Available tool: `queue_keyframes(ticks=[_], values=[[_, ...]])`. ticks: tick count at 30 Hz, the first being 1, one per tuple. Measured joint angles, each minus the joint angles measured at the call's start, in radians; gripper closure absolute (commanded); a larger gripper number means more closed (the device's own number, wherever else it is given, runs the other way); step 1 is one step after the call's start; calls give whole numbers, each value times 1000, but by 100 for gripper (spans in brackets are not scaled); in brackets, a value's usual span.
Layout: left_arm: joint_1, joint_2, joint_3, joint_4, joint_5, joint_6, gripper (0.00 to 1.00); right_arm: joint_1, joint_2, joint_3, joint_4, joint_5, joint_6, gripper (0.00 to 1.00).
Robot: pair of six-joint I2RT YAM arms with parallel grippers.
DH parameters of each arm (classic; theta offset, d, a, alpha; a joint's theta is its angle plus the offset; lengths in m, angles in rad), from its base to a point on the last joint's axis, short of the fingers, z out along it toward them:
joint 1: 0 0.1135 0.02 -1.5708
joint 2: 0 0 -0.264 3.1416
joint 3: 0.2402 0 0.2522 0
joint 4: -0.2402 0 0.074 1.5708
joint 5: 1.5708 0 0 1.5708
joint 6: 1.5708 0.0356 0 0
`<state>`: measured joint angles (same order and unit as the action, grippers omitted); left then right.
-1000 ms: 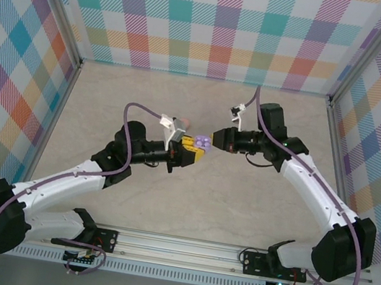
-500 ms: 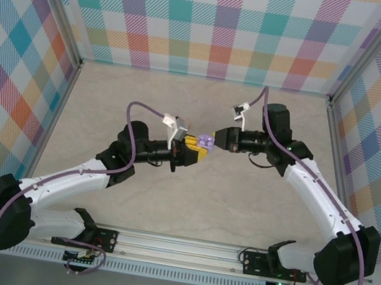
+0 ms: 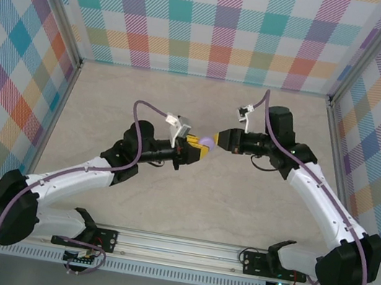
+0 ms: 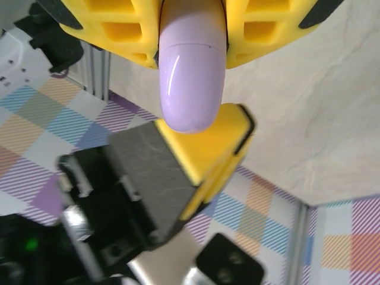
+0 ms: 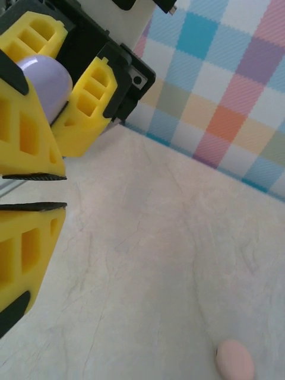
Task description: Insert wireless bluetooth earbuds into charging case
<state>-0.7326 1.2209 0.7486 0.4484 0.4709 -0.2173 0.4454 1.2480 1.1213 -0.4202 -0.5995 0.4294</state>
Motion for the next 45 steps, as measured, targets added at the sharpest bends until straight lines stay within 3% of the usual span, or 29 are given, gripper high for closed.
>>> queue_keyframes(ticks=[7,14,20,29,35,45], values=[[5,108,108,-146,-92,-60,91,2,0,21,-136,266,-9,77],[40,269,275,-342,-201,-127,89,2,0,20,-212,425,-8,77],[69,435,496,-560,-255,-142,89,2,0,2,-233,468,-8,77],[101,749,741,-771,-191,-146,88,2,0,0,-248,481,-8,77],[116,862,802,-834,-140,-146,87,2,0,-2,-253,484,-8,76],[144,925,839,-855,-101,-151,84,2,20,-12,-255,484,-9,76]])
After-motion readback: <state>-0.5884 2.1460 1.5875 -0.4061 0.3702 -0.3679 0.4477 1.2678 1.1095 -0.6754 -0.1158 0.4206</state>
